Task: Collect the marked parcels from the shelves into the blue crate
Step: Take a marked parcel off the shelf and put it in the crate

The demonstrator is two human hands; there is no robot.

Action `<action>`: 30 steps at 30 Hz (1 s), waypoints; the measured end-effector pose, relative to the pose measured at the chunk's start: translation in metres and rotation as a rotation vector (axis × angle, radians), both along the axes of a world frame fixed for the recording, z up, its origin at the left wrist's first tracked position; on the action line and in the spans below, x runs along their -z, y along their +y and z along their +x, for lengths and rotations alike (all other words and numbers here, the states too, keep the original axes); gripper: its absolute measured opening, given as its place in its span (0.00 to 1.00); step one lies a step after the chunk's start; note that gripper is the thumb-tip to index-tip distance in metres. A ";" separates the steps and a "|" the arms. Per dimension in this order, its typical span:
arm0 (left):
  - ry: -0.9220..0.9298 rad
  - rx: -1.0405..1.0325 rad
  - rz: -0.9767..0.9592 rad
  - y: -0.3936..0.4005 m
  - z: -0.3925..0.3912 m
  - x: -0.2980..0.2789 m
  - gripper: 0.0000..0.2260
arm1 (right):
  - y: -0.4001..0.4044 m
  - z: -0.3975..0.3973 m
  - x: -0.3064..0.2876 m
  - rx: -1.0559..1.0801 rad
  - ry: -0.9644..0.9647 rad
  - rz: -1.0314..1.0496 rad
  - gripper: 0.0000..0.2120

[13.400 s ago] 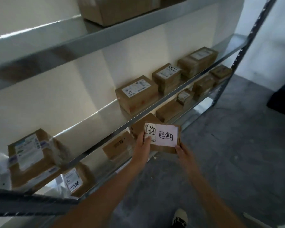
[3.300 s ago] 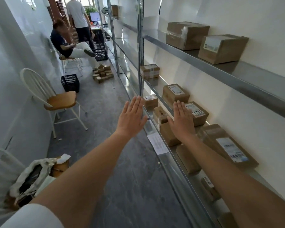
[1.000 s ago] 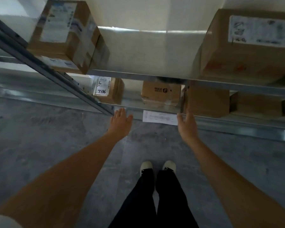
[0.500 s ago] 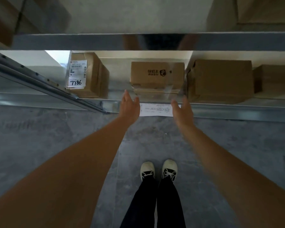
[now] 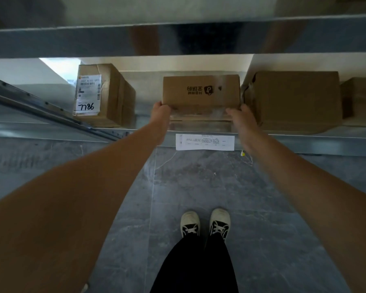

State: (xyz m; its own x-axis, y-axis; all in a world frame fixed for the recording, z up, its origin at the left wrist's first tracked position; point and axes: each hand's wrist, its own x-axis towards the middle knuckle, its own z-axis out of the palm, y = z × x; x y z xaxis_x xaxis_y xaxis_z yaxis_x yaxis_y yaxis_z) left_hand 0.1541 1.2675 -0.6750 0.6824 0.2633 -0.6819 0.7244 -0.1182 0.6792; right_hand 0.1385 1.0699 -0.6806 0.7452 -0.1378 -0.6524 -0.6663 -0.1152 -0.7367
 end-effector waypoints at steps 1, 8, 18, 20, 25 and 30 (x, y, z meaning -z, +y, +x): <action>-0.030 -0.058 -0.002 -0.001 -0.001 0.000 0.18 | -0.002 0.000 -0.001 0.010 -0.025 0.000 0.20; -0.252 -0.326 -0.009 0.008 -0.008 -0.010 0.09 | -0.018 -0.012 -0.016 0.133 -0.017 0.114 0.26; -0.145 -0.408 -0.026 0.021 -0.019 -0.011 0.15 | -0.020 -0.025 -0.016 0.197 0.043 0.232 0.29; -0.155 -0.400 -0.048 0.021 -0.025 -0.010 0.16 | -0.021 -0.027 -0.017 0.136 0.067 0.246 0.30; -0.152 -0.371 -0.069 0.019 -0.029 -0.008 0.15 | -0.021 -0.032 -0.013 0.150 0.063 0.249 0.21; -0.134 -0.318 -0.042 0.015 -0.025 -0.003 0.07 | -0.013 -0.028 -0.007 0.154 0.051 0.222 0.17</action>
